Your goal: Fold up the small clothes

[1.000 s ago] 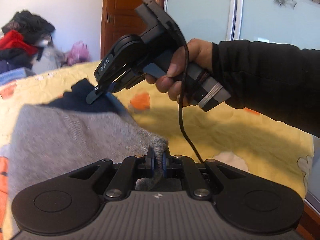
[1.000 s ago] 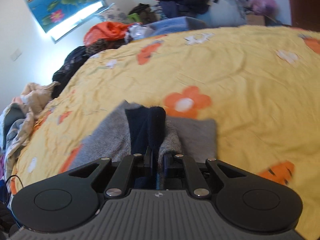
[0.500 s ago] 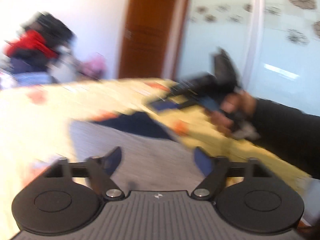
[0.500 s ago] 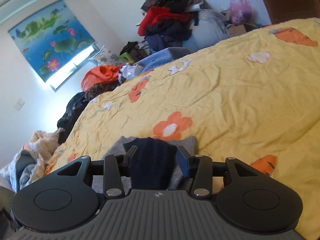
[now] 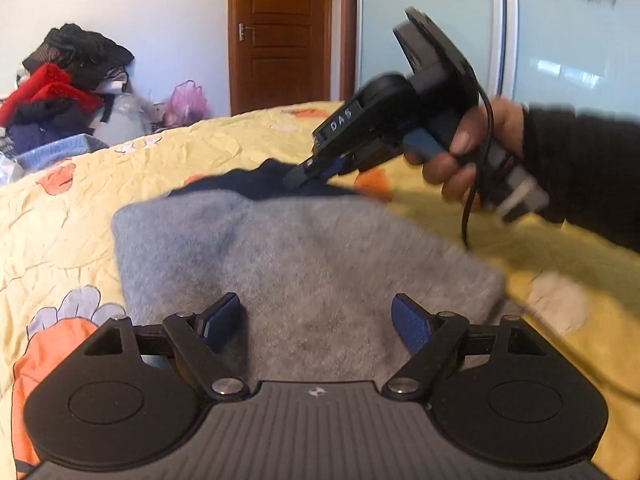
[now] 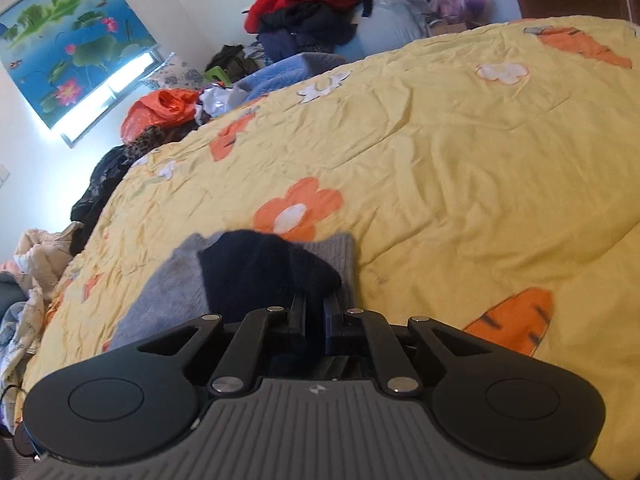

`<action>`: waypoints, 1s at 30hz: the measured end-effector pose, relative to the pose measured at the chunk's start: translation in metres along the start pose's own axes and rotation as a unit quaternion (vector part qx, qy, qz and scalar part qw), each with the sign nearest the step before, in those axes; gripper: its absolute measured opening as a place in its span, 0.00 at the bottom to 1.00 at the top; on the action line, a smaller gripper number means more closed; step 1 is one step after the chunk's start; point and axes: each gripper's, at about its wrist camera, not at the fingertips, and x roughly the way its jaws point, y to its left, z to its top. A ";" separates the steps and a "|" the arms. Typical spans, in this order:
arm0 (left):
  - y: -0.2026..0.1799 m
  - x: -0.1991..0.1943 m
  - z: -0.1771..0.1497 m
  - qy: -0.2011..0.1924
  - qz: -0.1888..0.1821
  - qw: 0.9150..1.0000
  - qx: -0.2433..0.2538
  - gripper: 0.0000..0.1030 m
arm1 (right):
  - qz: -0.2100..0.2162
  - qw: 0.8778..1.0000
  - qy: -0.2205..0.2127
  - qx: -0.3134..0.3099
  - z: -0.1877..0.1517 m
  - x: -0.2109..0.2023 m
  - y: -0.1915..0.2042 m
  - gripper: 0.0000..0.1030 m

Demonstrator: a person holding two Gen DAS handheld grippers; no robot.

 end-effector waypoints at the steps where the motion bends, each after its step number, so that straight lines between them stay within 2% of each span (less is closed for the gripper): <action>1: 0.007 -0.005 0.006 -0.010 -0.010 1.000 -0.016 0.81 | 0.002 1.000 -0.005 0.000 -0.001 -0.005 0.004 0.32; 2: 0.015 -0.013 0.010 -0.024 -0.013 0.999 -0.034 0.81 | 0.010 1.000 -0.016 0.003 -0.003 -0.013 0.006 0.58; 3: 0.022 -0.021 0.016 -0.043 -0.013 0.997 -0.057 0.81 | 0.018 0.999 -0.035 0.008 -0.006 -0.023 0.007 0.73; 4: 0.036 -0.027 0.021 -0.059 -0.009 0.995 -0.083 0.83 | 0.024 0.998 -0.059 0.015 -0.008 -0.033 0.005 0.94; 5: 0.053 -0.027 0.025 -0.067 -0.005 0.991 -0.116 0.85 | 0.027 0.997 -0.071 0.022 -0.011 -0.039 0.002 0.96; 7: 0.093 -0.011 0.036 -0.058 -0.002 0.978 -0.200 0.88 | 0.024 0.997 -0.062 0.040 -0.010 -0.038 -0.007 0.92; 9: 0.132 0.014 0.036 -0.028 0.011 0.956 -0.291 0.87 | 0.009 0.998 -0.048 0.051 -0.011 -0.029 -0.013 0.90; 10: 0.147 0.027 0.036 -0.005 0.018 0.945 -0.327 0.86 | 0.008 0.998 -0.036 0.058 -0.011 -0.022 -0.015 0.86; 11: 0.157 0.037 0.035 0.010 0.016 0.937 -0.350 0.82 | 0.013 0.998 -0.024 0.064 -0.011 -0.015 -0.015 0.83; 12: 0.162 0.046 0.035 0.023 0.004 0.932 -0.361 0.68 | 0.020 0.998 -0.013 0.064 -0.014 -0.008 -0.014 0.83; 13: 0.166 0.056 0.035 0.038 -0.008 0.931 -0.362 0.57 | 0.022 0.998 -0.006 0.059 -0.016 -0.002 -0.011 0.83; 14: 0.166 0.067 0.036 0.056 -0.015 0.930 -0.364 0.54 | 0.023 0.999 -0.012 0.043 -0.019 0.000 -0.005 0.82; 15: 0.165 0.073 0.037 0.059 -0.019 0.931 -0.359 0.47 | 0.028 0.999 -0.010 0.036 -0.021 0.003 -0.001 0.81; 16: 0.161 0.078 0.039 0.060 -0.018 0.935 -0.349 0.47 | 0.031 0.999 -0.009 0.036 -0.023 0.005 0.001 0.73; 17: 0.159 0.082 0.040 0.064 -0.019 0.936 -0.346 0.44 | 0.033 0.999 -0.005 0.037 -0.025 0.008 0.002 0.46; 18: 0.156 0.080 0.039 0.068 -0.015 0.936 -0.345 0.30 | 0.037 0.998 0.005 0.042 -0.026 0.011 0.003 0.37; 20: 0.154 0.077 0.042 0.068 -0.009 0.938 -0.339 0.24 | 0.036 0.999 -0.007 0.035 -0.030 0.009 0.009 0.31; 22: 0.152 0.066 0.051 0.062 0.006 0.948 -0.311 0.21 | 0.035 0.999 -0.015 0.032 -0.029 0.005 0.017 0.29; 26: 0.162 0.043 0.072 0.039 0.029 0.963 -0.264 0.21 | 0.073 0.996 -0.036 0.039 -0.019 0.003 0.035 0.28; 28: 0.178 0.039 0.080 0.032 0.057 0.964 -0.257 0.21 | 0.090 0.994 -0.043 0.036 -0.009 0.012 0.045 0.28; 30: 0.196 0.038 0.082 0.032 0.074 0.961 -0.265 0.21 | 0.100 0.993 -0.046 0.051 -0.002 0.028 0.048 0.28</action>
